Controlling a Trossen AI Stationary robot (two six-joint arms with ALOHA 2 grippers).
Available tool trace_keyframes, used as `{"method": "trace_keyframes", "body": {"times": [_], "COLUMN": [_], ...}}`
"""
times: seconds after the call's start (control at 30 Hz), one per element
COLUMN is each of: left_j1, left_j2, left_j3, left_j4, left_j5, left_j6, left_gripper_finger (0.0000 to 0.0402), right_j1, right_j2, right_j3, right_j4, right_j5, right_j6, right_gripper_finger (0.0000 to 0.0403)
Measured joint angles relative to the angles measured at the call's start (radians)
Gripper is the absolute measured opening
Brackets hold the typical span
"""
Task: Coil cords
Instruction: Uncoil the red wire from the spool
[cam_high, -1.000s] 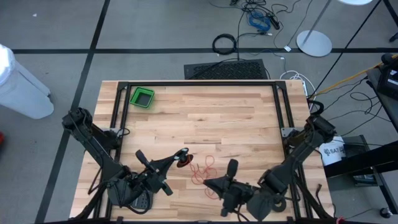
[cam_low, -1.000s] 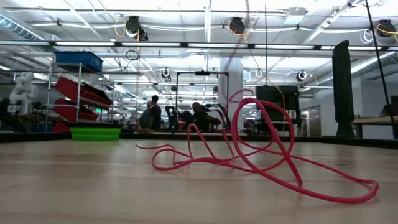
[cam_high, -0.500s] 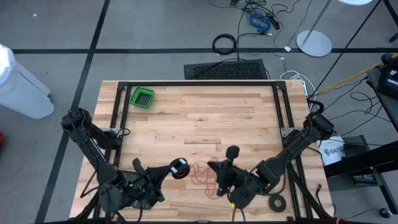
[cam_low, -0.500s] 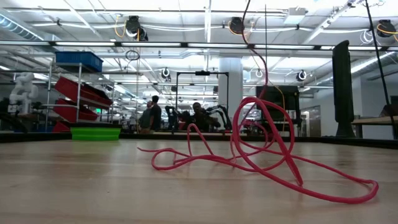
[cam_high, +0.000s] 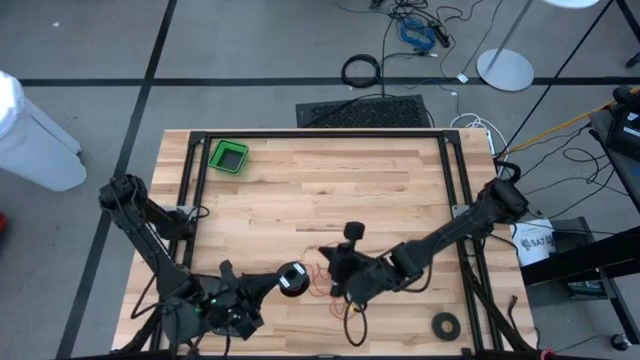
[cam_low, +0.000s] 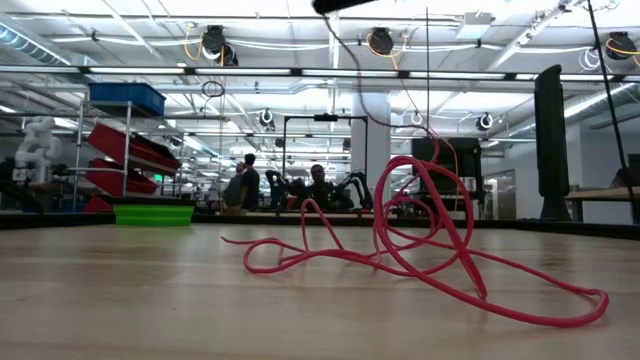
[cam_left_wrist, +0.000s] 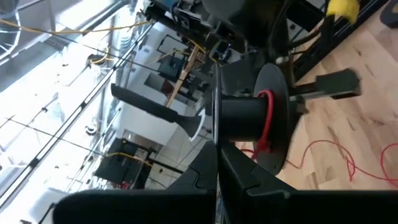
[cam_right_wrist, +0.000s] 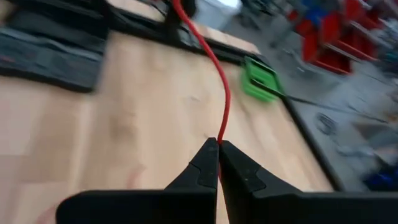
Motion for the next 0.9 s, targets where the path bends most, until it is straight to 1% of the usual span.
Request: {"method": "trace_keyframes", "body": {"times": [0.13, 0.23, 0.3, 0.53, 0.73, 0.9], "left_j1": [0.015, 0.023, 0.028, 0.051, 0.086, 0.106], "left_j2": [0.0, 0.0, 0.0, 0.0, 0.0, 0.0], "left_j3": [0.0, 0.0, 0.0, 0.0, 0.0, 0.0], "left_j4": [0.001, 0.001, 0.003, 0.037, 0.038, 0.038], "left_j5": [0.002, 0.002, 0.002, 0.002, 0.002, 0.001], "left_j6": [-0.026, -0.026, -0.027, -0.027, -0.079, -0.119], "left_gripper_finger": [0.0004, 0.0004, 0.0004, 0.0004, 0.0004, 0.0004], "right_j1": [-0.011, -0.011, -0.01, -0.002, 0.023, 0.04], "right_j2": [0.0, 0.0, 0.0, 0.0, 0.0, 0.0], "right_j3": [-0.041, -0.06, -0.062, -0.063, -0.063, -0.063], "right_j4": [0.165, 0.237, 0.252, 0.264, 0.345, 0.368], "right_j5": [-0.118, -0.155, -0.173, -0.182, -0.183, -0.183], "right_j6": [-0.086, -0.126, -0.135, -0.138, -0.17, -0.19], "right_gripper_finger": [0.0, 0.0, 0.0, 0.0, 0.0, 0.0]}}
